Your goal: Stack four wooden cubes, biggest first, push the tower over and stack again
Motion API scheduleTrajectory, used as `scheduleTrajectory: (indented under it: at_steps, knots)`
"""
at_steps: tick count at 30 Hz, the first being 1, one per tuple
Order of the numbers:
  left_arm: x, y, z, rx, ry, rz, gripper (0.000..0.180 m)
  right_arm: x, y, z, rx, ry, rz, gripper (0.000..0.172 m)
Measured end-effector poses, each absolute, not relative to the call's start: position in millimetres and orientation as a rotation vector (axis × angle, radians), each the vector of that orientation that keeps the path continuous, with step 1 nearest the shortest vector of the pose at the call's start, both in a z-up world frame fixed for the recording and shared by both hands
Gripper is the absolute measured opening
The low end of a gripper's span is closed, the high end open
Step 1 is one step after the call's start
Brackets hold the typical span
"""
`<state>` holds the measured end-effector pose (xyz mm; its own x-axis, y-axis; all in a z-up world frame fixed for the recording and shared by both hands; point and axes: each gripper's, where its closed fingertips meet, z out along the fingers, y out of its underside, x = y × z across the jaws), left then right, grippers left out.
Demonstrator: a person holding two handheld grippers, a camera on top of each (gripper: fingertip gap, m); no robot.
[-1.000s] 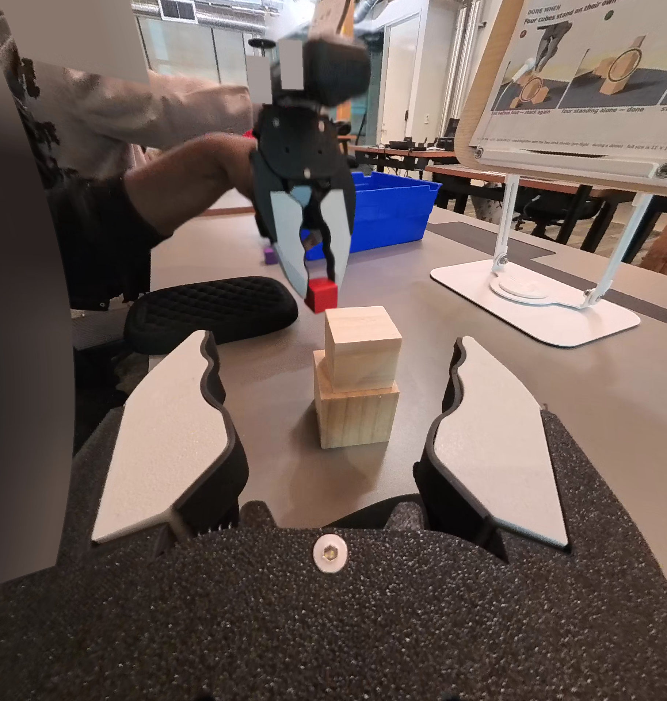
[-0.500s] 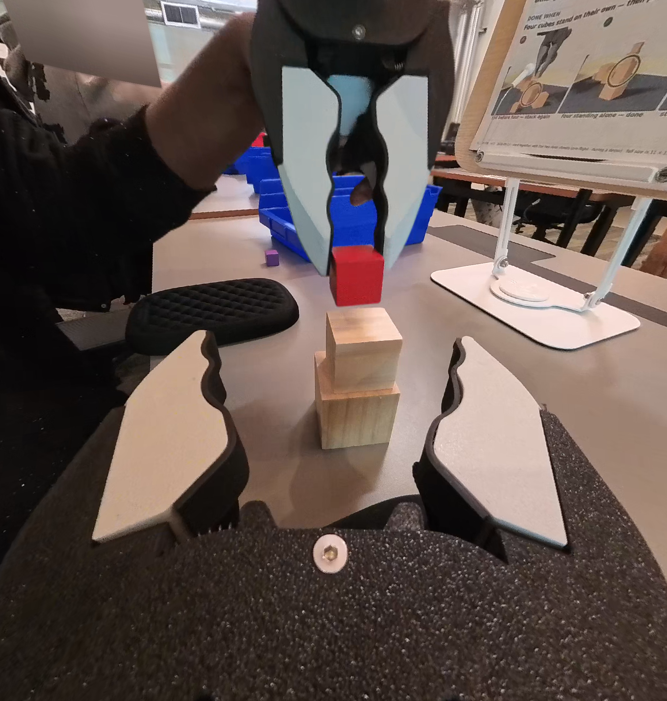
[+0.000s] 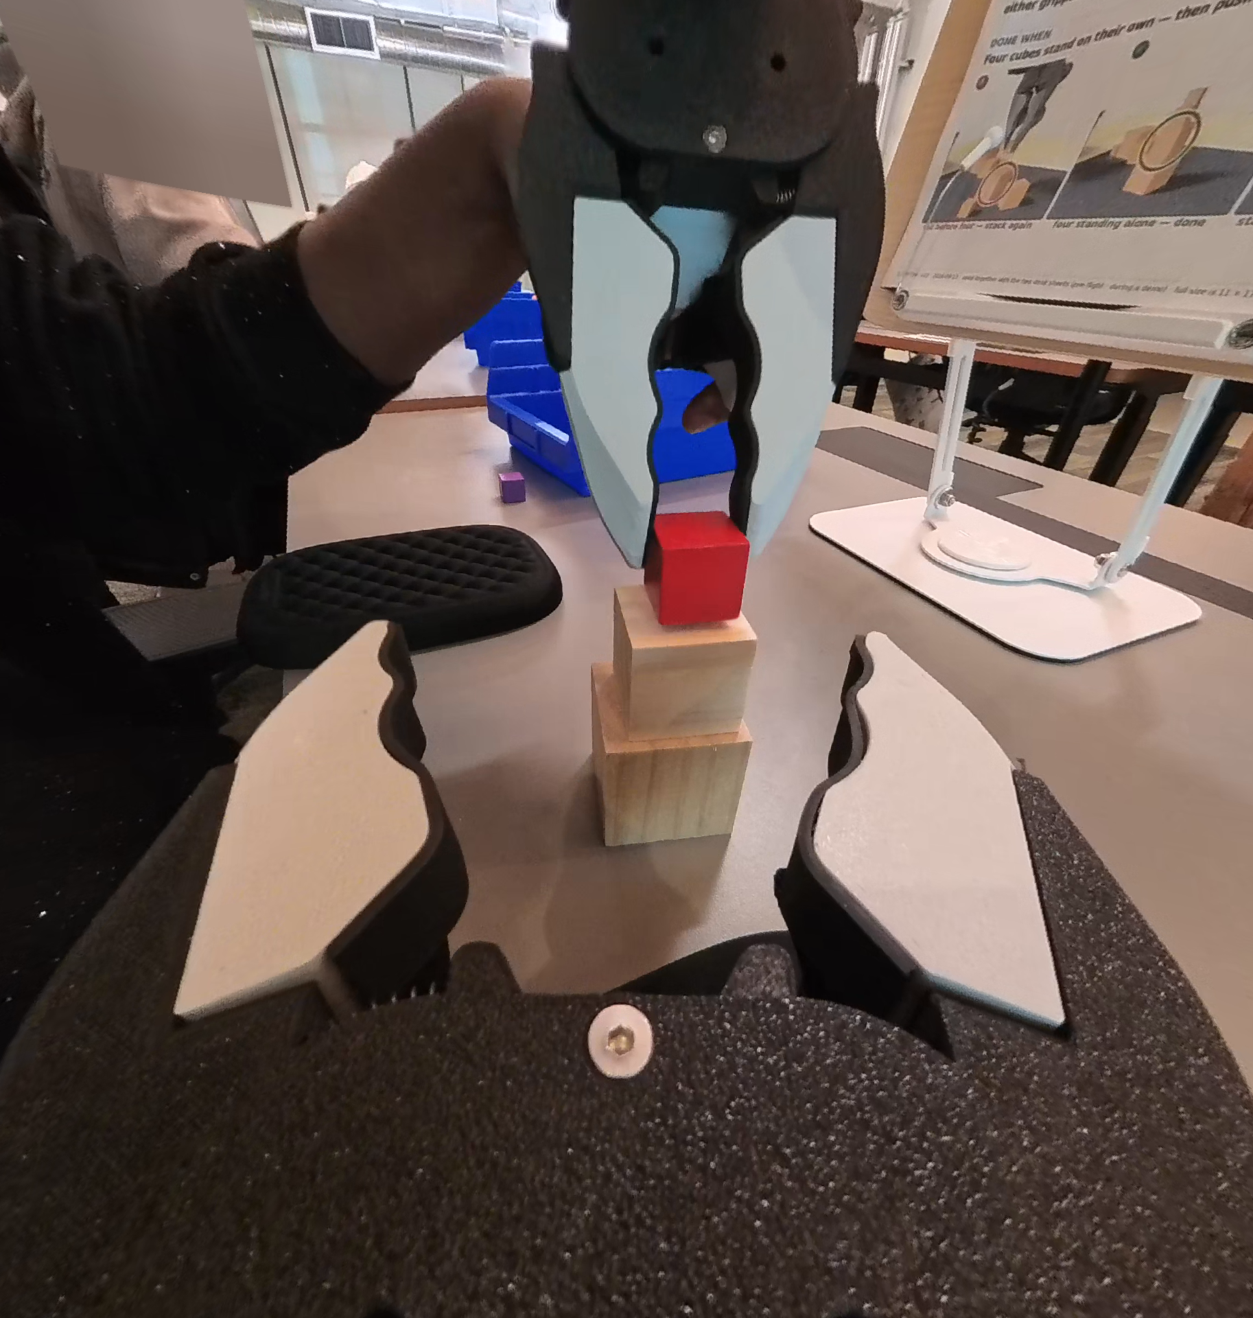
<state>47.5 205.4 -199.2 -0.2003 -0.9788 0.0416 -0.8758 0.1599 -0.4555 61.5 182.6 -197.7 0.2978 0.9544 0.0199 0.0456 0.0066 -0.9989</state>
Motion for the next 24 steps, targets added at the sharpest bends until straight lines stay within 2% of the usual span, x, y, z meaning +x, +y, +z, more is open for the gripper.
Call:
scheduleTrajectory:
  at_steps: [10, 15, 17, 24]
  knots:
    - [46, 202, -203, -1.788, 2.199, -0.573, 0.027, 62, 183, -197, -1.356, -1.015, 0.956, 0.112]
    - [46, 207, -198, -1.797, 2.131, -0.568, 0.054, 62, 183, -197, -1.355, -1.015, 0.956, 0.112]
    - [41, 209, -191, -1.794, 2.103, -0.56, 0.055, 62, 183, -197, -1.355, -1.014, 0.956, 0.112]
    - [-44, 233, -147, -1.904, 1.587, -0.332, 0.055, 62, 184, -197, -1.361, -1.01, 0.964, 0.111]
